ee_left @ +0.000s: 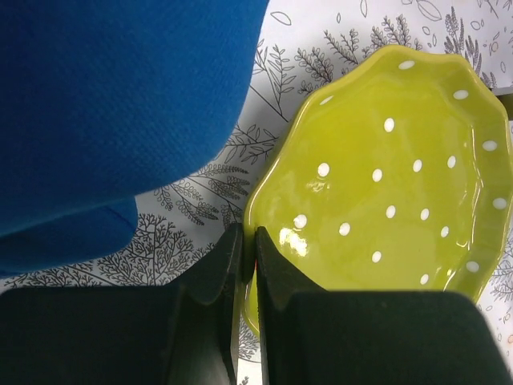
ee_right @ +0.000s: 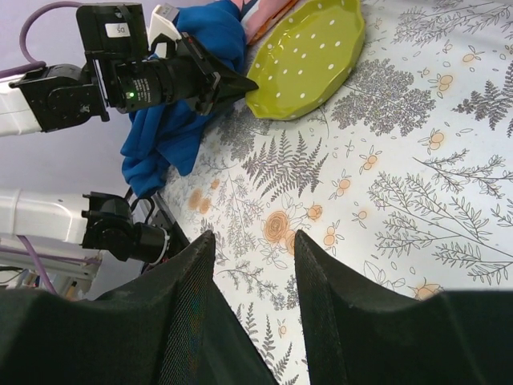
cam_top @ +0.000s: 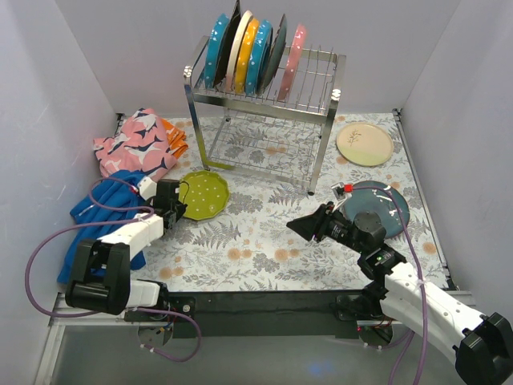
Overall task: Unload the plates from the dish rack
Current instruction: Place the plate at the center of the board, then unload the plate from the dish rack.
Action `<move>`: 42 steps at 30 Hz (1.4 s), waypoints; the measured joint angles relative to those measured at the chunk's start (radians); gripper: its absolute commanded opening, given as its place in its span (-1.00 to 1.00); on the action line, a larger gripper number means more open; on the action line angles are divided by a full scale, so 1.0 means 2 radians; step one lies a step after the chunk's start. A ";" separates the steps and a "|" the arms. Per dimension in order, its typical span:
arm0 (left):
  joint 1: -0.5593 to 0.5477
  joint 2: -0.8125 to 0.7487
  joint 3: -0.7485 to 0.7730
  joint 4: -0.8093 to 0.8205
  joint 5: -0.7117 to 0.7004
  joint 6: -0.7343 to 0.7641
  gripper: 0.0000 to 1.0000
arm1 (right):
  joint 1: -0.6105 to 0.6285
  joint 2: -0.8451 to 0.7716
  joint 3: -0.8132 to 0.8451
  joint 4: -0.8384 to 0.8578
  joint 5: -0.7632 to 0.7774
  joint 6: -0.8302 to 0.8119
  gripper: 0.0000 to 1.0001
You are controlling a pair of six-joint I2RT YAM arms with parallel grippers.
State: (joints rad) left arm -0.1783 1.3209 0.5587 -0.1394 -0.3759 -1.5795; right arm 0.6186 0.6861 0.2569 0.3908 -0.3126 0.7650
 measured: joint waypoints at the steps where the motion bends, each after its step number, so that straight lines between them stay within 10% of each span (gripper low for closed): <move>1: 0.000 0.000 0.000 0.000 -0.002 0.000 -1.00 | 0.000 0.000 0.001 -0.002 0.000 -0.002 0.03; 10: 0.001 0.005 0.026 -0.009 0.010 0.019 0.42 | 0.000 0.000 0.008 -0.026 0.011 -0.010 0.20; 24: -0.033 -0.127 0.053 -0.020 0.031 0.039 0.43 | 0.008 0.014 0.093 -0.088 0.027 -0.028 0.35; 42: -0.216 -0.203 -0.022 0.087 0.169 0.103 0.44 | 0.073 0.234 0.526 -0.205 0.277 -0.155 0.44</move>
State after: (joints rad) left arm -0.6113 0.9150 0.5152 0.0353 -0.0376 -1.3727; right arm 0.7654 1.1538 1.3090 -0.0185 0.2405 0.4553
